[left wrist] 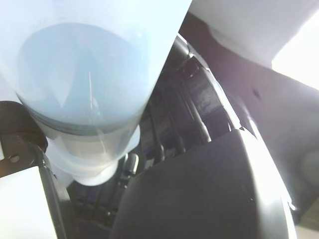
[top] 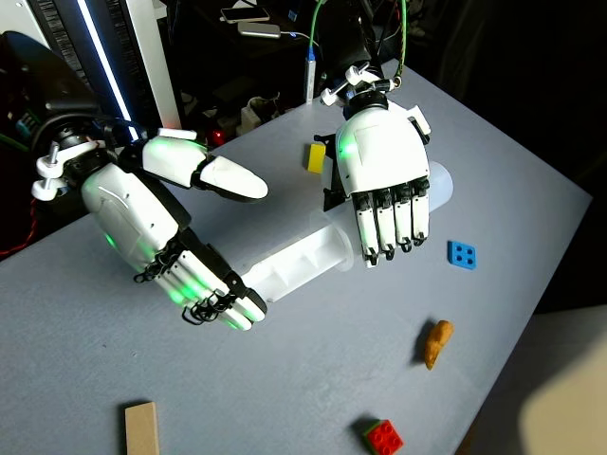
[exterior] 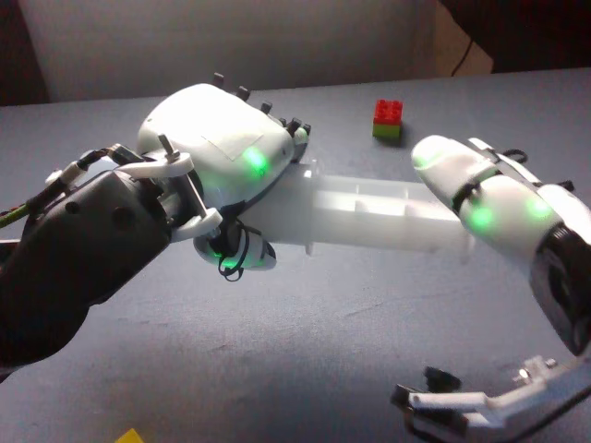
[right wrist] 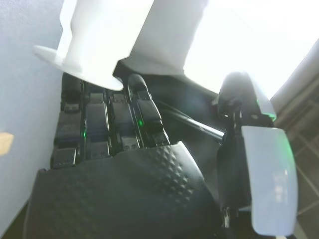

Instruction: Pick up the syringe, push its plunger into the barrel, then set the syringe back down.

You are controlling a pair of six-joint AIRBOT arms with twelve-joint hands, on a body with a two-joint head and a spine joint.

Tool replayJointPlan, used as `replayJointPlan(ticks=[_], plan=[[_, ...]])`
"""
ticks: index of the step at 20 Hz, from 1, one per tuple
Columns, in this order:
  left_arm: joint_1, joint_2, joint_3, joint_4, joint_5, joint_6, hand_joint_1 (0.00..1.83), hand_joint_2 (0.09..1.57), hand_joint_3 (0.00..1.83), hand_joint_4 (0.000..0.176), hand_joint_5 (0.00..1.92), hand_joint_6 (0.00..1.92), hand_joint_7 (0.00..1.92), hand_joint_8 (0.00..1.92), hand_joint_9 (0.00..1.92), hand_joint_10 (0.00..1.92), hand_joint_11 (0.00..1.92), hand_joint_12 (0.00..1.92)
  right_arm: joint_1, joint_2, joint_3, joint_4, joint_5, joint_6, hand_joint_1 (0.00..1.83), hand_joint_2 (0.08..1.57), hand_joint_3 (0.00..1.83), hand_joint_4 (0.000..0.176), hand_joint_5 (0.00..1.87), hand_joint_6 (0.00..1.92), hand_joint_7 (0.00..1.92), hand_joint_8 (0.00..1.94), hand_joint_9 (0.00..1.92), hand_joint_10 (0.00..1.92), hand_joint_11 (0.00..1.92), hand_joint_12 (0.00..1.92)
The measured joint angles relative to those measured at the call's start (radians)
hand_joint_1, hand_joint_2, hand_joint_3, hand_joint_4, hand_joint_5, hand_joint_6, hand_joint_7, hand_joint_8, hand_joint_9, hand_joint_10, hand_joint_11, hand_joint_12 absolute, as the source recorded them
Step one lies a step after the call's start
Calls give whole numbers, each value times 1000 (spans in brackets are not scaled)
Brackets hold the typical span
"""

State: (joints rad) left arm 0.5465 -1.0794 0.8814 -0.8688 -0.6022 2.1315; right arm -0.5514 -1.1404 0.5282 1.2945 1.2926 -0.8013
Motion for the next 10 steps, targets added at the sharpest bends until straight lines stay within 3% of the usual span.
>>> replayJointPlan(ticks=[3, 4, 7, 8, 10], plan=[[-3, 5, 7, -5, -3, 2, 1371, 1151, 0, 0, 803, 1109, 885, 1129, 919, 1307, 854, 1395, 30, -15, 16, -4, -26, 3, 228, 1091, 0, 0, 127, 2, 125, 1, 123, 2, 0, 640], [-6, 5, 8, -7, -5, 3, 1371, 1149, 0, 0, 825, 1083, 878, 1147, 915, 1308, 842, 1381, 36, -21, 23, -8, -38, 5, 223, 1094, 0, 0, 99, 2, 98, 1, 94, 2, 0, 551], [-8, 6, 9, -4, -2, 10, 1376, 1132, 0, 0, 867, 1026, 909, 1098, 937, 1268, 868, 1301, 36, -52, 40, -6, -39, 16, 223, 1101, 1, 0, 126, 9, 128, 7, 111, 7, 0, 530], [-8, 6, 9, -6, 1, 12, 1469, 1119, 0, 0, 871, 980, 898, 1055, 948, 1146, 856, 1494, 41, -72, 52, 1, -38, 16, 219, 1102, 1, 0, 129, 8, 128, 5, 108, 4, 0, 523], [-8, 6, 9, -10, -2, 15, 1491, 1114, 0, 0, 873, 972, 880, 1064, 960, 1099, 860, 1531, 51, -94, 69, 5, -42, 18, 200, 1100, 0, 0, 119, 2, 117, 1, 110, 3, 0, 543]])
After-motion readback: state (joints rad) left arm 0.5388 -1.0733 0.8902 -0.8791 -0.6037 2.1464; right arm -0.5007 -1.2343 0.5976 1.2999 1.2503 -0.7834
